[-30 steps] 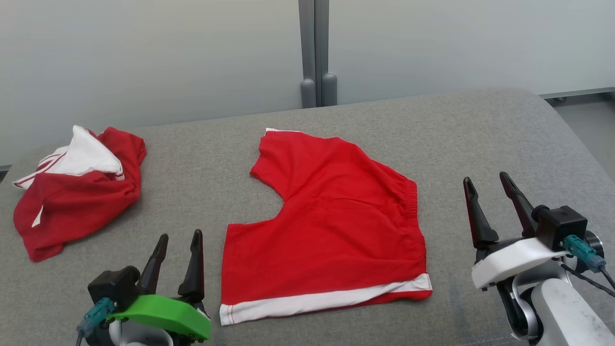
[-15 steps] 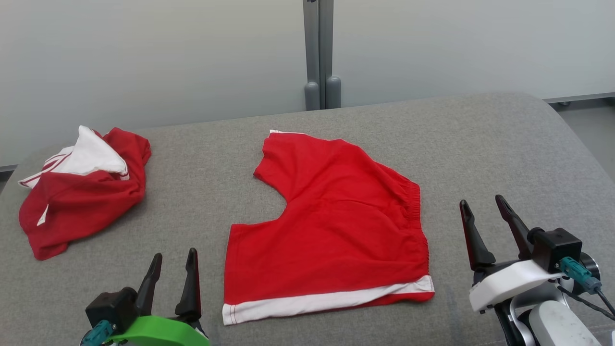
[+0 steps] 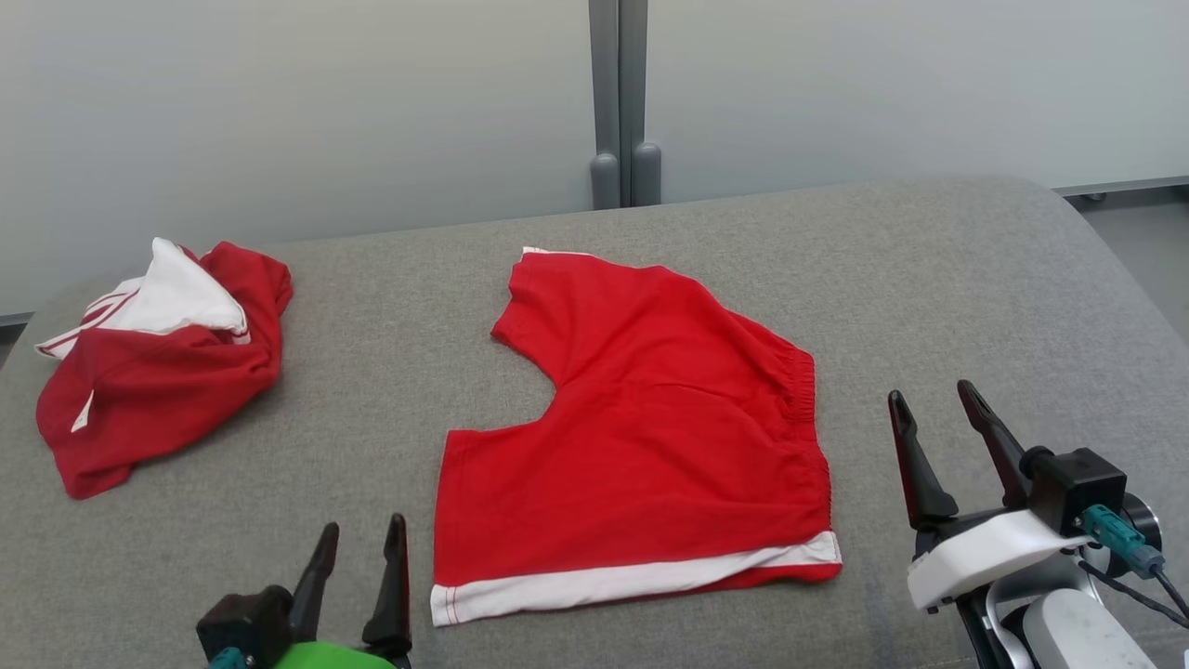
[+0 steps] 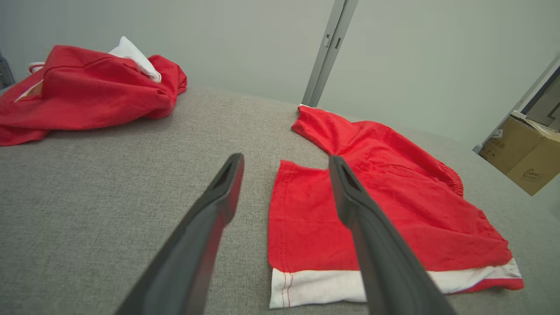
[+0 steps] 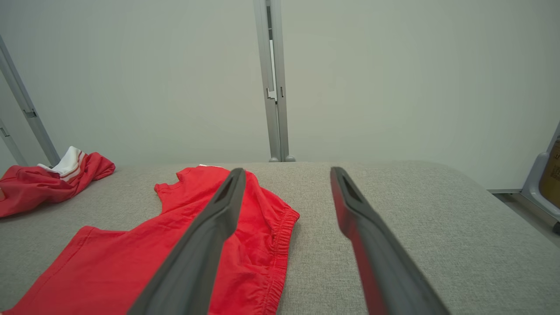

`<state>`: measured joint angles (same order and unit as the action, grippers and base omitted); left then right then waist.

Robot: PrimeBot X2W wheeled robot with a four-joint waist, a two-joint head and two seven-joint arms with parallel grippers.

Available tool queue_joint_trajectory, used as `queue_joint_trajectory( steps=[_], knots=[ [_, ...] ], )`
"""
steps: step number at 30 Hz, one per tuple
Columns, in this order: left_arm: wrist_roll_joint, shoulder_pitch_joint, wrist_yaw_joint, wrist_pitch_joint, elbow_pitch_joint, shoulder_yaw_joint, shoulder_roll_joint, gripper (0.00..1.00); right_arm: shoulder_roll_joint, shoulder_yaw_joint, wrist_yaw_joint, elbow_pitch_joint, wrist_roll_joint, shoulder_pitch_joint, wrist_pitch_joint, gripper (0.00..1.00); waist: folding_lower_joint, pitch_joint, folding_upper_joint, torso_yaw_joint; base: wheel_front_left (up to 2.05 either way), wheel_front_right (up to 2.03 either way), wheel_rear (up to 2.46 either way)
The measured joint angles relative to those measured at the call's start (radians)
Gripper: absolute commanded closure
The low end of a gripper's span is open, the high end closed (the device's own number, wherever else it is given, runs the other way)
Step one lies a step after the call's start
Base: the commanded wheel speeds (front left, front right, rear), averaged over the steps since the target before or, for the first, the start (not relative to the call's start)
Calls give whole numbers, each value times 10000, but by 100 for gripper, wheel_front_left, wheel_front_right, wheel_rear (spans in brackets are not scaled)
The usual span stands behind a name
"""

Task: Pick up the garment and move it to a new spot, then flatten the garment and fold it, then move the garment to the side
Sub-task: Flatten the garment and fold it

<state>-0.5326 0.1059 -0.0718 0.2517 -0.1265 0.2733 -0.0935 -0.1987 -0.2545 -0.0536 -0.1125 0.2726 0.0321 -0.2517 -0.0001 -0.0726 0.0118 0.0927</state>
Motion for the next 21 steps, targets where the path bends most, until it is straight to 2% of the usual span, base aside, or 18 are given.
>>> queue_joint_trajectory(
  steps=[8,17,21],
  knots=[
    [-102,257,159,-370,-951,581,63,0,-107,-213,192,-408,-186,376,0,0,0,196,0,6,0,0,0],
    [-84,208,378,-890,-1946,899,40,0,-157,-600,617,-982,-190,389,0,0,0,632,0,152,0,0,0],
    [-82,-53,424,-940,-2199,957,50,0,-161,-702,656,-1202,-199,389,0,0,0,868,0,241,0,0,0]
  ],
)
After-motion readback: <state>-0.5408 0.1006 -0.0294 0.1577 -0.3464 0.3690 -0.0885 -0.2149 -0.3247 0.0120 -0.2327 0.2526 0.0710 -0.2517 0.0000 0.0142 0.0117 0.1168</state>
